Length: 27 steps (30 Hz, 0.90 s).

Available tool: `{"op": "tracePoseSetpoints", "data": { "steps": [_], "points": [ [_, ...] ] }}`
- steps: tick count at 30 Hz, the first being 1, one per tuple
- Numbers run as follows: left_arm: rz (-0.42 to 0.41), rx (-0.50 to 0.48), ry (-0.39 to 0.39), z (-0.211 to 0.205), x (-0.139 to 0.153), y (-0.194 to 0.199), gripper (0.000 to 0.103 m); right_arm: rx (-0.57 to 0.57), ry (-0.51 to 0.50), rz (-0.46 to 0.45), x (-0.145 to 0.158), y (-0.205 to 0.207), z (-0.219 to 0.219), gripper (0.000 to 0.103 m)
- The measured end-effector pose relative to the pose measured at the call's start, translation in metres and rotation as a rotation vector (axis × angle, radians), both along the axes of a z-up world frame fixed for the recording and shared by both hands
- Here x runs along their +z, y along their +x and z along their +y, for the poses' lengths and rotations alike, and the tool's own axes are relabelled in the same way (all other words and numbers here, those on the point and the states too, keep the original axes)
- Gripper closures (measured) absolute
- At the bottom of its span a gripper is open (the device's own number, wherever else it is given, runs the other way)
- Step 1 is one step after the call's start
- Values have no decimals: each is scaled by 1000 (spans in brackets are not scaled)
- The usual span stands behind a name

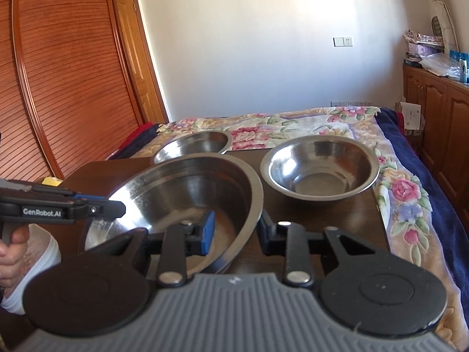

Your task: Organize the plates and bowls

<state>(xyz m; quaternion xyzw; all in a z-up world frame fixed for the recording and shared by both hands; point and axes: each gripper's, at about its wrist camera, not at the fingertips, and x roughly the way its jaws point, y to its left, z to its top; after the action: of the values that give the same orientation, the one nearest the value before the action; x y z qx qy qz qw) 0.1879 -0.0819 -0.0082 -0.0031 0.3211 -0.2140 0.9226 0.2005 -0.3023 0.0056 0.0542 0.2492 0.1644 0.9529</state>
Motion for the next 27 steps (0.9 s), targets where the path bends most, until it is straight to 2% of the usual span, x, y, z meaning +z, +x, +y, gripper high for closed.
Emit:
{"op": "tracePoseSetpoints", "data": {
  "steps": [17,27],
  "points": [
    [-50,-7,-15,16,18,-35,81,0,-4,-22,20,-30,15,70],
    [-53,-10,-32,25,17,-55,81,-11,-9,-3,17,-47,22,70]
  ]
}}
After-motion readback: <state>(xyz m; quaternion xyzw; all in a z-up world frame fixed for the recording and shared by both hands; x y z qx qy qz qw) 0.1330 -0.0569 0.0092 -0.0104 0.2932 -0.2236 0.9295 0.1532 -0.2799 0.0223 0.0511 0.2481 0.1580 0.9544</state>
